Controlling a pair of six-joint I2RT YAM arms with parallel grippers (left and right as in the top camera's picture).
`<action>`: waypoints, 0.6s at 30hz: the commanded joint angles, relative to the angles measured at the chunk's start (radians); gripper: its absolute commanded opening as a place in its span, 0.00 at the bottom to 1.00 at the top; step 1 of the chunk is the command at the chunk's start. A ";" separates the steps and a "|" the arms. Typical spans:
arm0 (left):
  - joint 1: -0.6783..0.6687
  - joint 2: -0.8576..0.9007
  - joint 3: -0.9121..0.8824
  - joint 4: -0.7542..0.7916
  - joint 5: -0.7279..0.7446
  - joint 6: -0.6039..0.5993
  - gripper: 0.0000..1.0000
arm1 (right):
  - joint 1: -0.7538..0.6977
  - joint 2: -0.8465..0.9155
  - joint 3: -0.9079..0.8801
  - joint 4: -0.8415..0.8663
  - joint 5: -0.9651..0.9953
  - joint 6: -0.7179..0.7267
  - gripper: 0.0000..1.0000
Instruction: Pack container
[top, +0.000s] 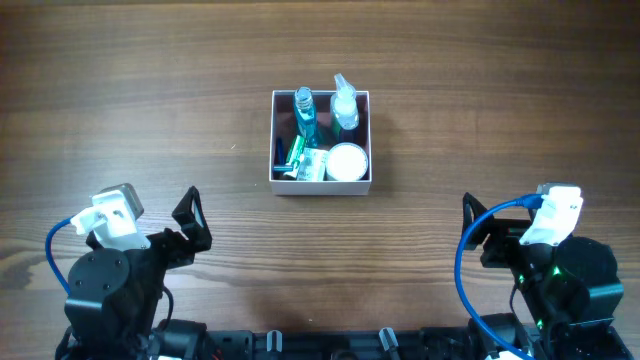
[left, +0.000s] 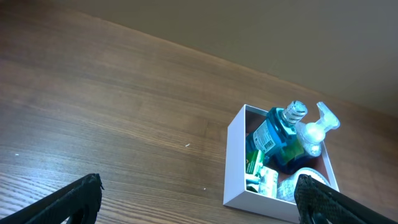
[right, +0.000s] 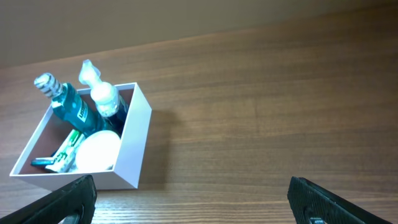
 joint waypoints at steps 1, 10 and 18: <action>0.006 0.003 -0.010 0.002 0.016 -0.011 1.00 | 0.003 -0.010 -0.006 -0.010 0.021 0.011 1.00; 0.006 0.003 -0.010 0.002 0.016 -0.011 1.00 | 0.002 -0.111 -0.092 0.036 -0.013 -0.035 1.00; 0.006 0.003 -0.010 0.002 0.016 -0.011 1.00 | -0.024 -0.413 -0.410 0.400 -0.025 -0.049 1.00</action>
